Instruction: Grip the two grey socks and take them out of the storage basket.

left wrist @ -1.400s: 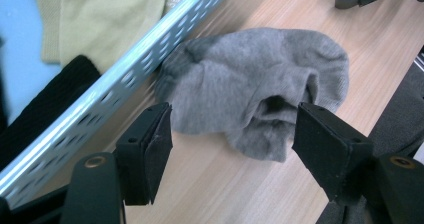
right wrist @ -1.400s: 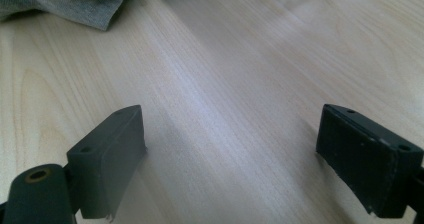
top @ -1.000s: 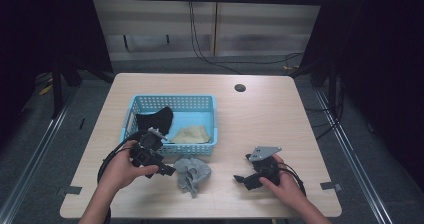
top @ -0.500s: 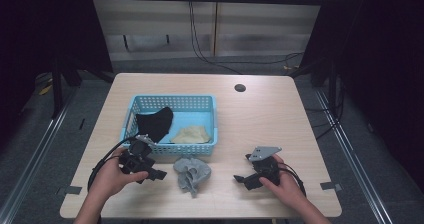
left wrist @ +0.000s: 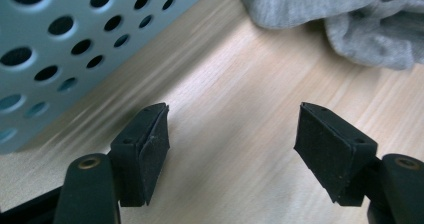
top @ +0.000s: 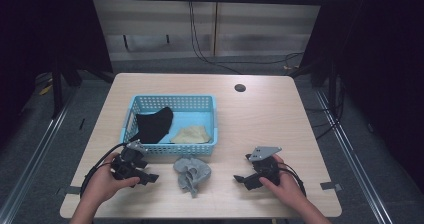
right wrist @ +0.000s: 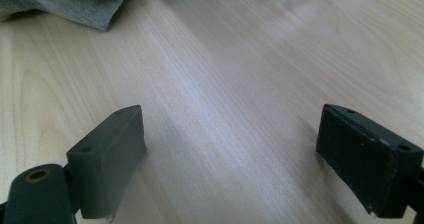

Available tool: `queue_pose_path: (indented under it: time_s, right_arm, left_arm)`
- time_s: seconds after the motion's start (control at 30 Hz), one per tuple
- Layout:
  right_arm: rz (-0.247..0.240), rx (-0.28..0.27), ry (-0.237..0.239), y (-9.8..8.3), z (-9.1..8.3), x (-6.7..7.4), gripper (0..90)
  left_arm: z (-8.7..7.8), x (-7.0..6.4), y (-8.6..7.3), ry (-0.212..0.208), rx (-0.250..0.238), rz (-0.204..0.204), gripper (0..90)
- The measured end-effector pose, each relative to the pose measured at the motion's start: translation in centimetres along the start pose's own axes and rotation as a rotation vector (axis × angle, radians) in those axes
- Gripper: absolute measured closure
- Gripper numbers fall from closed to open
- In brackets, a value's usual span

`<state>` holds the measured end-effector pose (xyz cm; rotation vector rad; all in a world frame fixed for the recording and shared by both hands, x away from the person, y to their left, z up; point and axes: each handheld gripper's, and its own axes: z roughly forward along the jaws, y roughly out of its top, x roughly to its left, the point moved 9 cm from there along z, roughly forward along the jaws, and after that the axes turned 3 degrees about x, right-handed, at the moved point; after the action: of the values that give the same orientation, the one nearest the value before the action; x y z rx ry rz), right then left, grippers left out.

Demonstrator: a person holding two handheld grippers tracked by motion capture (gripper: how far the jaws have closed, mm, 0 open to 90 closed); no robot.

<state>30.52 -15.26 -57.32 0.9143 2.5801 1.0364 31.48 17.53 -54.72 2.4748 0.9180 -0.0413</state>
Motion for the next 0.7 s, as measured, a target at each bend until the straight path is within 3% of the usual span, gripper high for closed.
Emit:
queue_pose_path:
  time_s: [0.2,0.33,0.5,0.7]
  right_arm:
    - [0.001,0.0,0.0,0.0,0.0,0.0,11.6]
    - [0.001,0.0,0.0,0.0,0.0,0.0,11.6]
    - [0.001,0.001,0.0,0.0,0.0,0.0,11.6]
    - [0.001,0.0,0.0,0.0,0.0,0.0,11.6]
  left_arm:
    - [0.7,0.5,-0.7,0.024,-0.017,0.032,27.6]
    - [0.9,0.9,-0.6,0.048,-0.057,0.065,26.4]
    - [1.2,1.0,-0.7,0.077,-0.102,0.131,23.2]
    - [1.4,1.1,-0.7,0.086,-0.14,0.149,20.8]
